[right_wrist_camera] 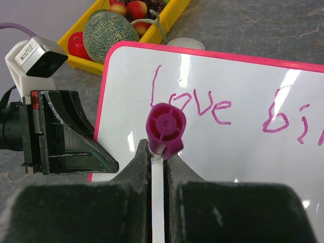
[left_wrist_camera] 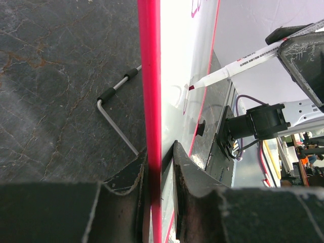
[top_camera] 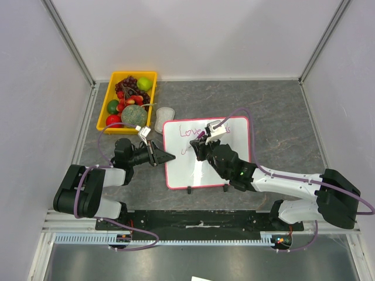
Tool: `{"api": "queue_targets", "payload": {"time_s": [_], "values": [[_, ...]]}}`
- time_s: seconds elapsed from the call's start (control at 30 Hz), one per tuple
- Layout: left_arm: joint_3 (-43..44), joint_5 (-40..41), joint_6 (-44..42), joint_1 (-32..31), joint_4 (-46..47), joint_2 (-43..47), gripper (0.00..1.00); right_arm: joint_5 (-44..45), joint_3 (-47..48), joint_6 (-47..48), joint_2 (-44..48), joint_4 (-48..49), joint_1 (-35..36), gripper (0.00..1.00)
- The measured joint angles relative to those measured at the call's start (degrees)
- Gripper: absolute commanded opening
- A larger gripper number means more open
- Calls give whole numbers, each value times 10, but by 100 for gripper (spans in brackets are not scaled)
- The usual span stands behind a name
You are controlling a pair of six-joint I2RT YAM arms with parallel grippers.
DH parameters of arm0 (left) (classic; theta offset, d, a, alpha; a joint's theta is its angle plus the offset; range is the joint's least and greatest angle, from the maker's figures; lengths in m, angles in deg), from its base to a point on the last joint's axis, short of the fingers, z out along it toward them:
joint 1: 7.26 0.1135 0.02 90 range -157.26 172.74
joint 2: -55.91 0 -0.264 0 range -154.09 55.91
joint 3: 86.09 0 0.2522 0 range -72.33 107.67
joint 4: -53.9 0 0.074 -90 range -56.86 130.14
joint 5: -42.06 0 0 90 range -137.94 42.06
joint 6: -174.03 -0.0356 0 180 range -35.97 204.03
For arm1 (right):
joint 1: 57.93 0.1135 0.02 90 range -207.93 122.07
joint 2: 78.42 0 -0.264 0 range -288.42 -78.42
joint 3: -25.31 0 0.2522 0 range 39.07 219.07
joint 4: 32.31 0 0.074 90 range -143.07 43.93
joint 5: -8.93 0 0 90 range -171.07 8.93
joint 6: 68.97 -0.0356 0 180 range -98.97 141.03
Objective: Write a sentence on the whiteboard
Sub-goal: Write with the whiteboard marker on the whiteboard.
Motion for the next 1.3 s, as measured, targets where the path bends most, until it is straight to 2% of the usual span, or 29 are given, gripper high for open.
{"api": "queue_targets", "payload": {"time_s": [0.57,1.3], "values": [[0,0,0,0,-2,0,2,-16,-24,-14,15,-2,0,0],[0,0,0,0,-1,0,2,7,-12,-8,37,-26,-2,0]]}}
